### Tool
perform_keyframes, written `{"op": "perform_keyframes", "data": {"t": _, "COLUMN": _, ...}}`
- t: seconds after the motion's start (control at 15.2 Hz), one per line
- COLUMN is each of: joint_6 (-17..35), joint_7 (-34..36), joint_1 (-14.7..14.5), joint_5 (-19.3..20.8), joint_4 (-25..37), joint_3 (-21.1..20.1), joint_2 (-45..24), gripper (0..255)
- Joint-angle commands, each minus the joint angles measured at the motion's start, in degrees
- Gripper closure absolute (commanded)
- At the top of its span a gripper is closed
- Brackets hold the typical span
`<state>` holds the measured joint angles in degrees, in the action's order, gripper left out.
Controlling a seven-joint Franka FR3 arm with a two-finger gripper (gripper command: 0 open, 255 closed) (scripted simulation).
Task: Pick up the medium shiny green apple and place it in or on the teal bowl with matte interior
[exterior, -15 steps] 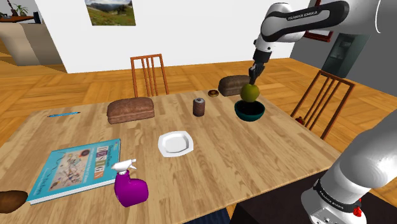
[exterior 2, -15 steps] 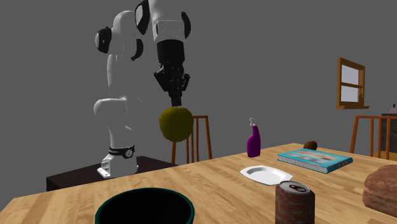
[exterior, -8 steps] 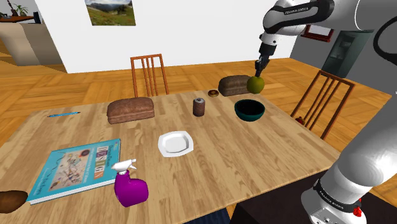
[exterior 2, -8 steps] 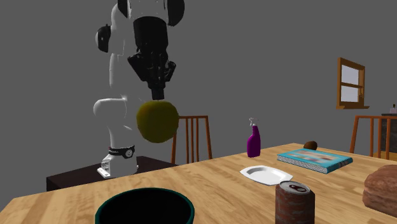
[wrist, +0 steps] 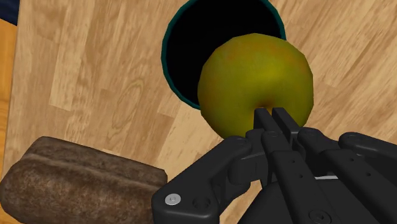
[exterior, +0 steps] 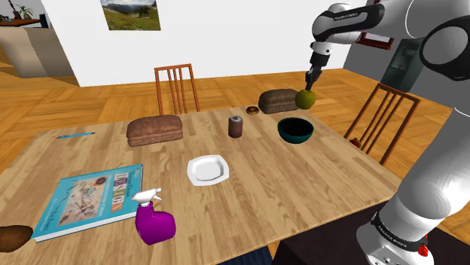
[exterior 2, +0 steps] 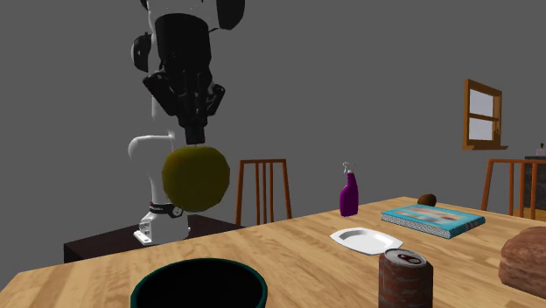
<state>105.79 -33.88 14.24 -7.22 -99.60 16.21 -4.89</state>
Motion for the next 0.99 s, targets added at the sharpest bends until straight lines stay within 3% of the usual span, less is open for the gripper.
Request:
{"op": "perform_keyframes", "data": {"t": 0.0, "joint_6": 1.41, "joint_7": -0.15, "joint_1": -0.02, "joint_5": -0.11, "joint_4": -1.19, "joint_3": -0.03, "joint_2": -0.20, "gripper": 255}}
{"op": "perform_keyframes", "data": {"t": 0.92, "joint_6": 11.60, "joint_7": -1.66, "joint_1": -0.03, "joint_5": -1.29, "joint_4": -9.46, "joint_3": -0.21, "joint_2": -2.30, "gripper": 255}}
